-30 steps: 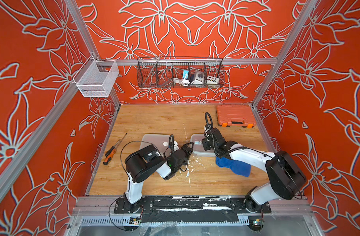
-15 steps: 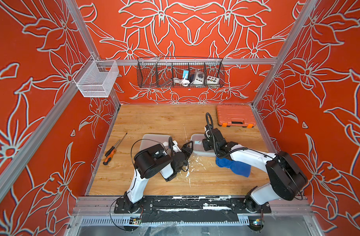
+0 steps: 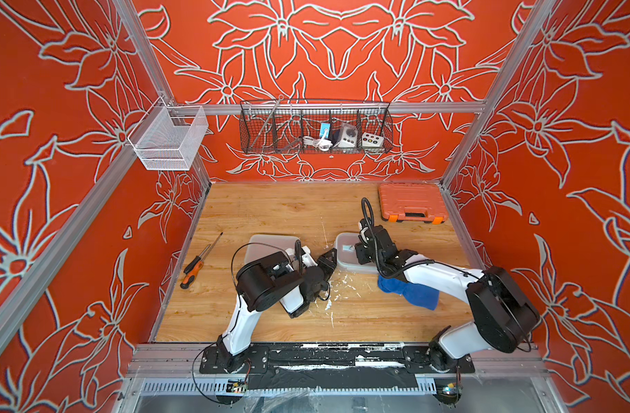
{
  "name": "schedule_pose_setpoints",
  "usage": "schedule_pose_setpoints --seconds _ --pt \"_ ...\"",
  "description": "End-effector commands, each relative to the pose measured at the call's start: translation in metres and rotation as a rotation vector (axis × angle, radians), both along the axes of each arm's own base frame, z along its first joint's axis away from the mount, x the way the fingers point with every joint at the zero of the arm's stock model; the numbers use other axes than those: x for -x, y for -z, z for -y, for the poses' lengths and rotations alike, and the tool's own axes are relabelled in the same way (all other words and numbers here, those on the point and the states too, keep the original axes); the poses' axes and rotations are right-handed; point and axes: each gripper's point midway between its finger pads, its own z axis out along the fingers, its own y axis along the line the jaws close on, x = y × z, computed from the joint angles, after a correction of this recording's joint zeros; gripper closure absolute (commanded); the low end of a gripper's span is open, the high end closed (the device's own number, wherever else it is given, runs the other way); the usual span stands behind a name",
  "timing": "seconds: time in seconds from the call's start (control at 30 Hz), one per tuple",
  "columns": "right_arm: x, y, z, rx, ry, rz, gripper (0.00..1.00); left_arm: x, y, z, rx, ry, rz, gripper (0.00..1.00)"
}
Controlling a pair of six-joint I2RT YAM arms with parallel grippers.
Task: Wipe the insides of the lunch boxes
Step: Open the fastener of the lunch box.
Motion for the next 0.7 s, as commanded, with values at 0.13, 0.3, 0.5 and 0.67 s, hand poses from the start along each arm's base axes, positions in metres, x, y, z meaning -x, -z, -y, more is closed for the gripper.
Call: schedule_pose_setpoints --seconds 0.13,0.3,0.5,0.67 --pt "0.082 0.095 0.036 0.195 -0.054 -0.413 0.55 0.005 -0.015 0.005 0.014 0.02 -0.006 0.83" --pt "0.085 0.101 0.033 0.213 -0.074 -0.436 0.57 0.002 -0.024 0.004 -0.026 0.009 0.013 0.86" --pt "0.086 0.105 0.031 0.245 -0.08 -0.453 0.57 -0.001 -0.03 0.007 -0.093 0.018 0.016 0.9" --pt "0.085 0.103 0.032 0.237 -0.075 -0.442 0.57 0.003 -0.021 0.001 -0.012 0.008 0.009 0.99"
